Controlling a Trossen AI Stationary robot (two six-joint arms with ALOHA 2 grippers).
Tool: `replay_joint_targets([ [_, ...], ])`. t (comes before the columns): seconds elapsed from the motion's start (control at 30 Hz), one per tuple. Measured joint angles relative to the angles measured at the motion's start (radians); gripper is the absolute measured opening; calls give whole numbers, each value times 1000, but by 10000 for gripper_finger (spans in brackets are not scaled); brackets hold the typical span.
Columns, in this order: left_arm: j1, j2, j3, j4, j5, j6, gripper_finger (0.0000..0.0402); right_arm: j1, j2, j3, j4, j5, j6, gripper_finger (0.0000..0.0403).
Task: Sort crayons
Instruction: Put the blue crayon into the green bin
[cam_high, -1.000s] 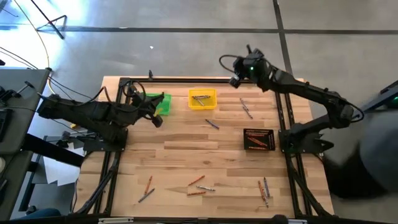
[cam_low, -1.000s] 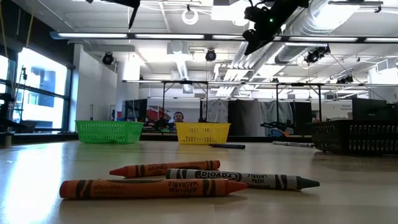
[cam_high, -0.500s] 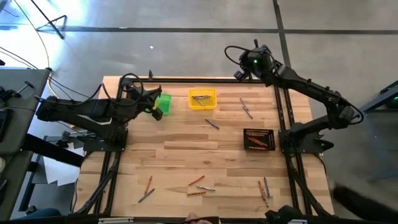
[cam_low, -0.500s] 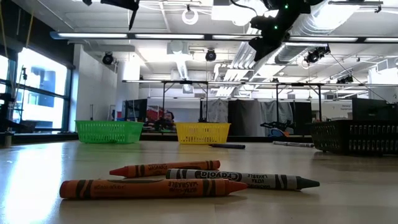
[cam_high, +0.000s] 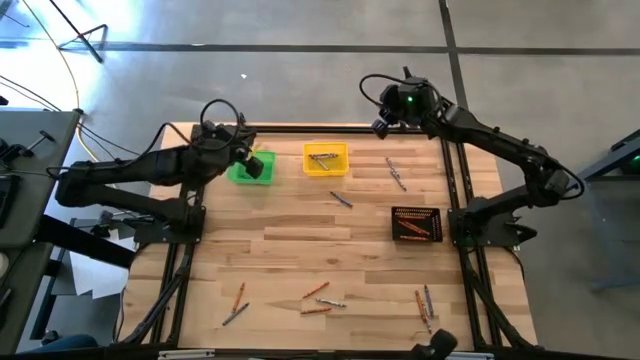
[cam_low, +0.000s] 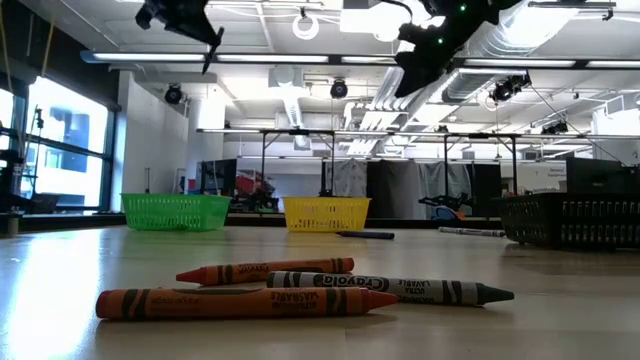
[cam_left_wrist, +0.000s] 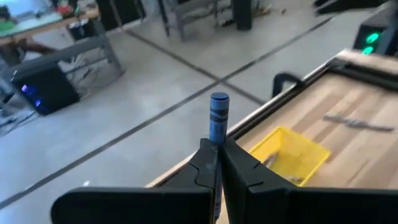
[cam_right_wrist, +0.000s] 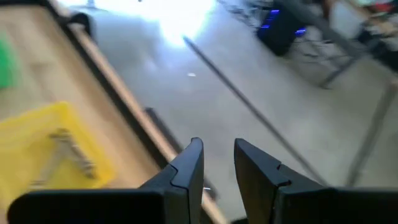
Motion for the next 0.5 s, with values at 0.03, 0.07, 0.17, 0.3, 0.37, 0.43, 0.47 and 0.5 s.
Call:
replay_joint_targets([
  [0.03, 15, 4, 0, -13, 0, -9, 0, 0, 4, 0, -2, -30, 12, 83],
  [0.07, 30, 9, 0, -24, 0, -19, 0, 0, 8, 0, -2, -58, 20, 83],
  [0.17, 75, 22, 0, -90, 28, -45, 0, 5, 26, 0, -3, -149, 57, 83],
  [0.3, 132, 37, 0, -192, 105, -107, 0, 30, 65, 0, -56, -253, 122, 83],
  [0.37, 150, 49, 0, -246, 113, -139, 0, 53, 86, 0, -109, -299, 130, 83],
  [0.43, 164, 66, 0, -284, 112, -162, 0, 82, 111, 0, -152, -333, 142, 83],
  [0.47, 170, 76, -2, -301, 113, -169, 0, 100, 124, -1, -169, -341, 142, 83],
  [0.5, 176, 86, -8, -306, 112, -175, 0, 118, 136, -1, -179, -342, 142, 83],
])
